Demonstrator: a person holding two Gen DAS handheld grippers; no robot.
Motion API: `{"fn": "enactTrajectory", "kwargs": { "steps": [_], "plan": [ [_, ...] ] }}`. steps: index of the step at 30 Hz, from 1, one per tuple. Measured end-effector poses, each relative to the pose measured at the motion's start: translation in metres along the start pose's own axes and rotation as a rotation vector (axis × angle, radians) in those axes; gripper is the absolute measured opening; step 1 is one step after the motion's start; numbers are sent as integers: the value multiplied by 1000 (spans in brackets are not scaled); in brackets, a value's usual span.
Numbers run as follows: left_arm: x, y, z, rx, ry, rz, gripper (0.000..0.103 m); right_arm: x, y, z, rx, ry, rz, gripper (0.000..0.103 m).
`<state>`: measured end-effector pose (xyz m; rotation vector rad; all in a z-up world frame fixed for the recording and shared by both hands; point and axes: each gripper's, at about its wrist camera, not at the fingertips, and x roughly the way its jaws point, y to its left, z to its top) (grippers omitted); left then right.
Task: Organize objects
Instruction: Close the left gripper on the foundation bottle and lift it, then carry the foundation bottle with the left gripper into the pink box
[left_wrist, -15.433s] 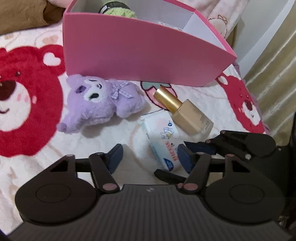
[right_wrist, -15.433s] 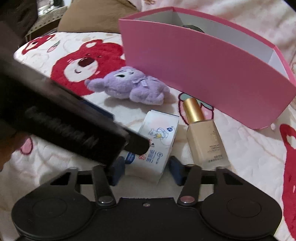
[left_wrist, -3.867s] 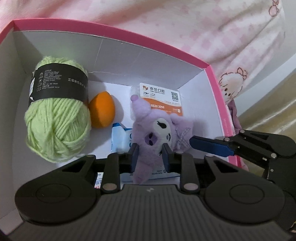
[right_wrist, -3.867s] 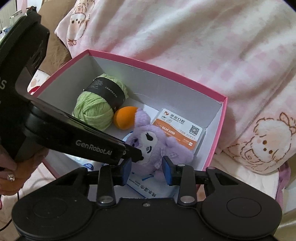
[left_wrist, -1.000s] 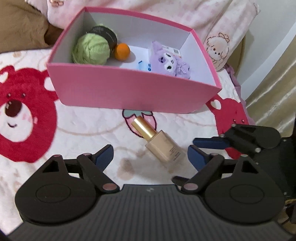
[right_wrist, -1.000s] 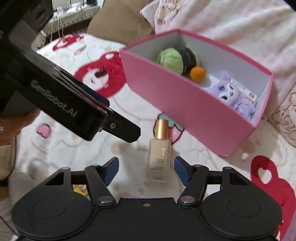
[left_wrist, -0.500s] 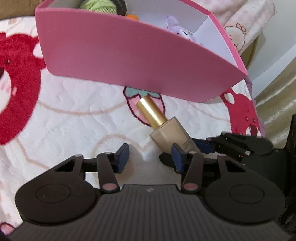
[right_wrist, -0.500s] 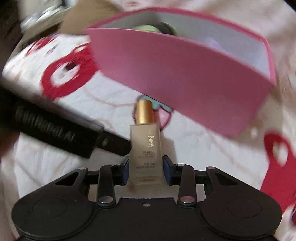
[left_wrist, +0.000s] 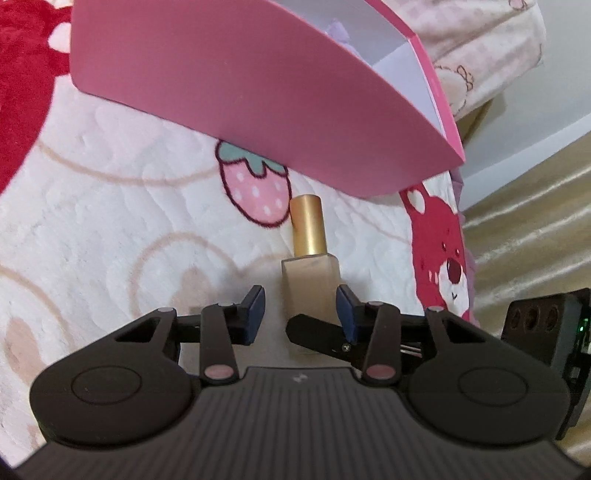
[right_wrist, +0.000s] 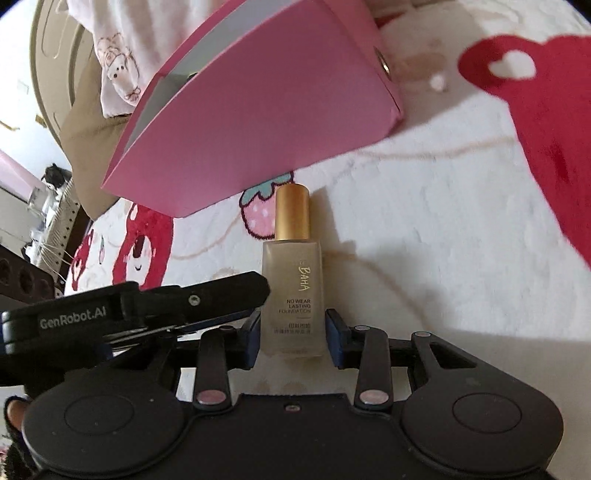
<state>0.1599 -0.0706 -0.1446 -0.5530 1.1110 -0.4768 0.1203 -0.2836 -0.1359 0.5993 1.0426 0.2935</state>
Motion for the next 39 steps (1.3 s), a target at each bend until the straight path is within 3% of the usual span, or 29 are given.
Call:
{"fn": "enactTrajectory", "kwargs": {
  "steps": [8, 15, 27, 39],
  "plan": [
    [8, 1, -5, -12, 11, -9, 42, -4, 27, -6, -150, -19, -117, 41],
    [1, -12, -9, 55, 8, 36, 39, -3, 50, -15, -257, -15, -226, 41],
    [-55, -25, -15, 147, 49, 89, 39, -23, 96, -29, -299, 41, -204, 41],
    [-130, -46, -3, 203, 2, 65, 38, -65, 153, -16, -327, 48, -157, 42]
  ]
}}
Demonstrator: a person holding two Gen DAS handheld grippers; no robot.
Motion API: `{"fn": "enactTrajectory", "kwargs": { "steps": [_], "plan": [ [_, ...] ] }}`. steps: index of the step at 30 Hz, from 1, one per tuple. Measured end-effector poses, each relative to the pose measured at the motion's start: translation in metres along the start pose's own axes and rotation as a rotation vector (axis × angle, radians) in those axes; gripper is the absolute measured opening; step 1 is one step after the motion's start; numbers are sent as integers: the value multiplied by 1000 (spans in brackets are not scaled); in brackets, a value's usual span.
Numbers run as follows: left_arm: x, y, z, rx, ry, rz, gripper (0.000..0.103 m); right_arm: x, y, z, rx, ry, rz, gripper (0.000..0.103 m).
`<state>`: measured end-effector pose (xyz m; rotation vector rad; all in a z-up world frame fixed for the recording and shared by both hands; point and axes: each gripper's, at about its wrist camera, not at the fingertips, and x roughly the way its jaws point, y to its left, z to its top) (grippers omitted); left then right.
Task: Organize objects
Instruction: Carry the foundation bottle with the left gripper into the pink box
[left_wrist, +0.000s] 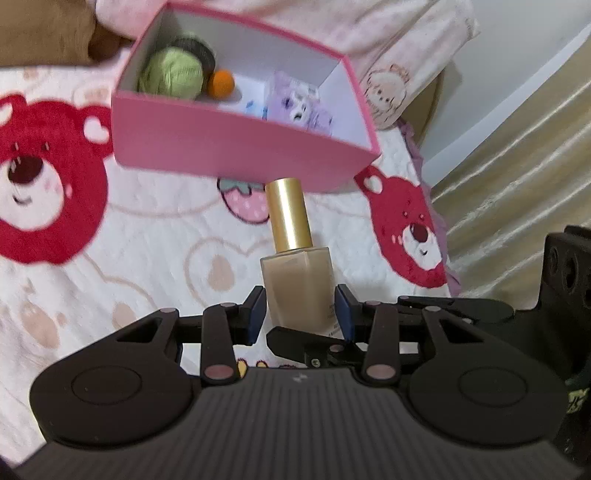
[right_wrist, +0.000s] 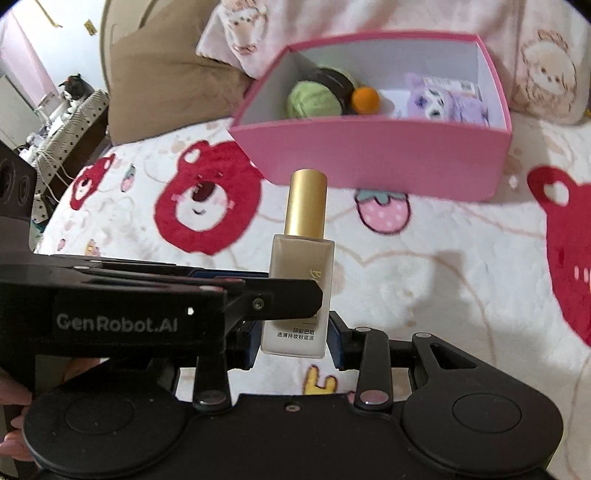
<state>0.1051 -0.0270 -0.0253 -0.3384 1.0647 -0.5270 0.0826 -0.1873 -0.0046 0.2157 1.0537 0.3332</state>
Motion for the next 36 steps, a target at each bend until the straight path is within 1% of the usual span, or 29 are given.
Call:
{"fn": "enactTrajectory", "kwargs": {
  "steps": [2, 5, 7, 10, 14, 18, 20, 22, 25, 27, 30, 32, 34, 36],
  "plan": [
    [-11, -2, 9, -2, -9, -1, 38, -7, 7, 9, -7, -4, 1, 42],
    [-25, 0, 26, -40, -1, -16, 38, -17, 16, 25, -23, -7, 9, 42],
    [-36, 0, 36, -47, -18, -33, 38, -25, 23, 37, -45, -21, 4, 42],
    [-53, -7, 50, -25, -45, -25, 39, -36, 30, 55, -56, -31, 17, 42],
    [-68, -14, 74, -18, -74, -24, 39, -48, 39, 81, -71, -50, 2, 42],
    [-76, -19, 99, -15, -104, -21, 39, -55, 36, 111, -40, -53, 14, 42],
    [-76, -21, 110, 17, -129, -23, 39, -56, 36, 122, -50, -67, 7, 42],
    [-72, -21, 120, 42, -141, -35, 39, -53, 32, 130, -57, -80, 5, 42],
    [-60, -16, 134, 48, -132, -48, 39, -44, 22, 139, -31, -92, 11, 42],
    [-49, -14, 143, 62, -131, -37, 39, -34, 12, 144, -7, -101, 17, 42],
    [-26, -11, 156, 73, -124, -16, 39, -15, -6, 153, 48, -115, 25, 42],
    [-7, -5, 166, 64, -103, -15, 39, -1, -19, 157, 92, -119, 26, 42],
    [13, 3, 175, 55, -84, -20, 39, 14, -30, 161, 108, -123, 17, 42],
    [31, 10, 182, 47, -66, -18, 39, 30, -42, 165, 146, -113, 18, 42]
  ]
}}
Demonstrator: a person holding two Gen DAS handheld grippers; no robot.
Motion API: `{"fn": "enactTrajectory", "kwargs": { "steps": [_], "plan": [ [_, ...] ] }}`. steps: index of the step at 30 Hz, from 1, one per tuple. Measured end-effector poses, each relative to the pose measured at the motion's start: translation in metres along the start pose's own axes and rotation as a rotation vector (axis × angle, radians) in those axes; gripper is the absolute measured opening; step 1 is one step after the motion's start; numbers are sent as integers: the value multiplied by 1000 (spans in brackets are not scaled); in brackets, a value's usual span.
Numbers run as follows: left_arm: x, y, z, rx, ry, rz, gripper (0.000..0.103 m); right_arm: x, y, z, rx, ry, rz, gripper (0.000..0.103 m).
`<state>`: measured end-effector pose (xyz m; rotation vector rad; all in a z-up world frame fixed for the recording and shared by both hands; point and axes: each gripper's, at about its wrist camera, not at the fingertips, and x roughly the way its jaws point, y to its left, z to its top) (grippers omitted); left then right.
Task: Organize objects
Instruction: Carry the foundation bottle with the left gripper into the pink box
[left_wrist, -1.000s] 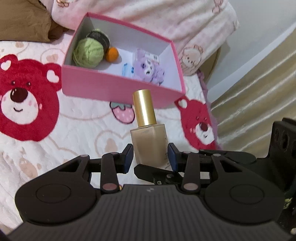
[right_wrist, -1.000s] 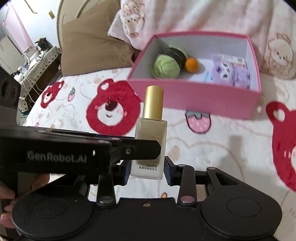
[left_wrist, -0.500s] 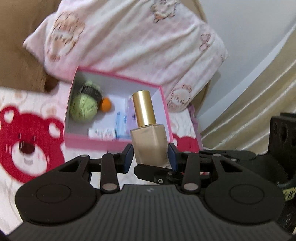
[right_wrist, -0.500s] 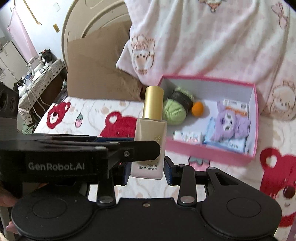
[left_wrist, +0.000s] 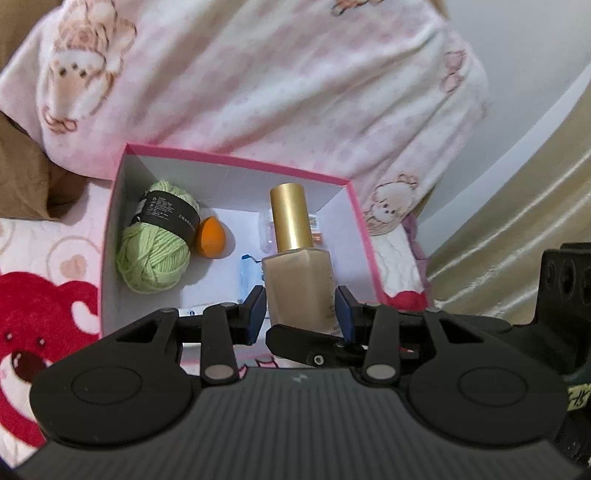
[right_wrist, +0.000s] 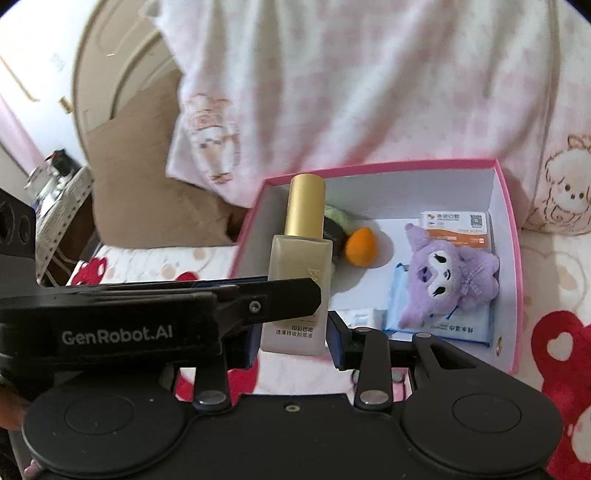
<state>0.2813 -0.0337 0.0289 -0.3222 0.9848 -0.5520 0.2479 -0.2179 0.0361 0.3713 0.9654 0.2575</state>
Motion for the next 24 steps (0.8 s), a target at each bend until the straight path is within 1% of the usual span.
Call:
{"fn": "enactTrajectory", "kwargs": {
  "steps": [4, 8, 12, 16, 24],
  "plan": [
    [38, 18, 10, -30, 30, 7, 39, 32, -17, 8, 39, 15, -22, 42],
    [72, 33, 19, -47, 58, 0, 39, 59, -33, 14, 75, 27, -49, 42],
    [102, 43, 26, -61, 105, 1, 39, 81, -46, 19, 112, 60, -78, 41],
    [122, 52, 29, -91, 150, 12, 39, 100, -55, 24, 136, 100, -93, 41],
    [144, 63, 31, -112, 194, 45, 39, 128, -61, 28, 142, 150, -132, 41]
  ]
}}
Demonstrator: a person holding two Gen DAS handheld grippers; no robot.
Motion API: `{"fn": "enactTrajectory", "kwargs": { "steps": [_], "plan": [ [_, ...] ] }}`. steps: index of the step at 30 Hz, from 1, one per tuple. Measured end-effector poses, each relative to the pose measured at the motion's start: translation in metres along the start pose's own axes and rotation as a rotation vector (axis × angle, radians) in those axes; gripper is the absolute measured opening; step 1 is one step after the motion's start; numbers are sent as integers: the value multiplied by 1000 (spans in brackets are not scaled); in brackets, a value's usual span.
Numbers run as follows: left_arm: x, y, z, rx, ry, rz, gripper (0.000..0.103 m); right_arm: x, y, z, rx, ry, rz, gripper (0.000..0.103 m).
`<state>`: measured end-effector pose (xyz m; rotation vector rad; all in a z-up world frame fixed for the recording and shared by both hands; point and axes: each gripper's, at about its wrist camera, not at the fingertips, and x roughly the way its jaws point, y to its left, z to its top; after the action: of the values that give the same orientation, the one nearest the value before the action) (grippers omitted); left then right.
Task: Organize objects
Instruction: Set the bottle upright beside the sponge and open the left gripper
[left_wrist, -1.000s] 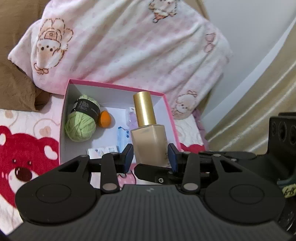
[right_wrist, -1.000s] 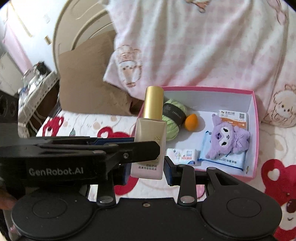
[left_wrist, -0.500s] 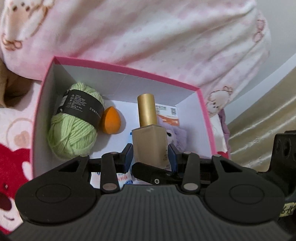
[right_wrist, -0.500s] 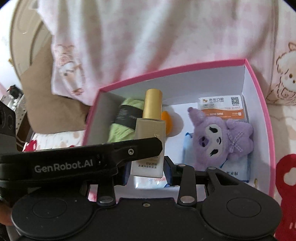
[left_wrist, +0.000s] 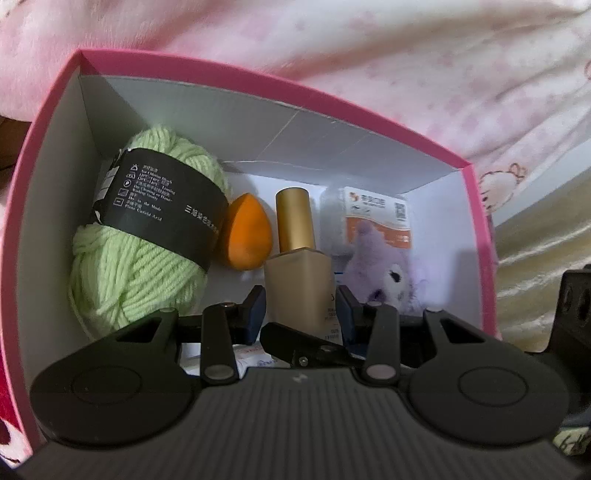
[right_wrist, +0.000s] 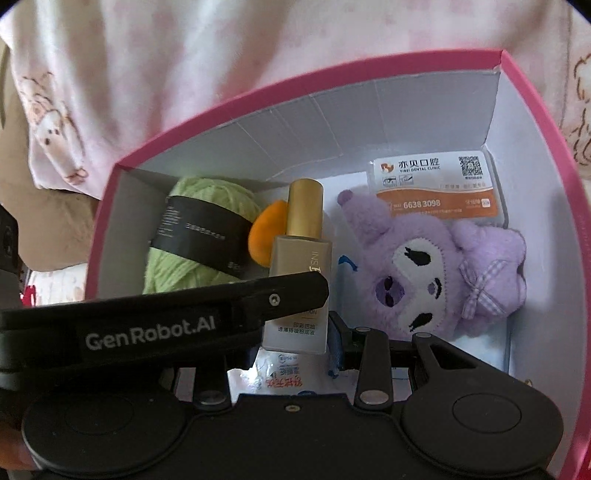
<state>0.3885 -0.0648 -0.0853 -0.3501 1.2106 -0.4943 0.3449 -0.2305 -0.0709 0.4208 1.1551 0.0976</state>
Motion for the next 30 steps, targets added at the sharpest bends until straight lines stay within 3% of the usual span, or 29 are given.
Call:
{"fn": "enactTrajectory", "kwargs": {
  "steps": [5, 10, 15, 17, 25, 30],
  "plan": [
    [7, -5, 0, 19, -1, 26, 39, 7, 5, 1, -43, -6, -41, 45],
    [5, -12, -2, 37, -5, 67, 37, 3, 2, -7, -59, -13, -16, 45],
    [-12, -19, -4, 65, -32, 89, 43, -15, 7, -22, -168, -75, -19, 45],
    [-20, -24, -6, 82, -45, 114, 48, -19, 7, -23, -200, -91, -10, 41],
    [-57, -31, -19, 119, -76, 184, 66, -52, 10, -45, -282, -160, 10, 41],
    [-88, -39, -36, 131, -106, 230, 84, -86, 23, -65, -357, -216, 1, 42]
  ]
}}
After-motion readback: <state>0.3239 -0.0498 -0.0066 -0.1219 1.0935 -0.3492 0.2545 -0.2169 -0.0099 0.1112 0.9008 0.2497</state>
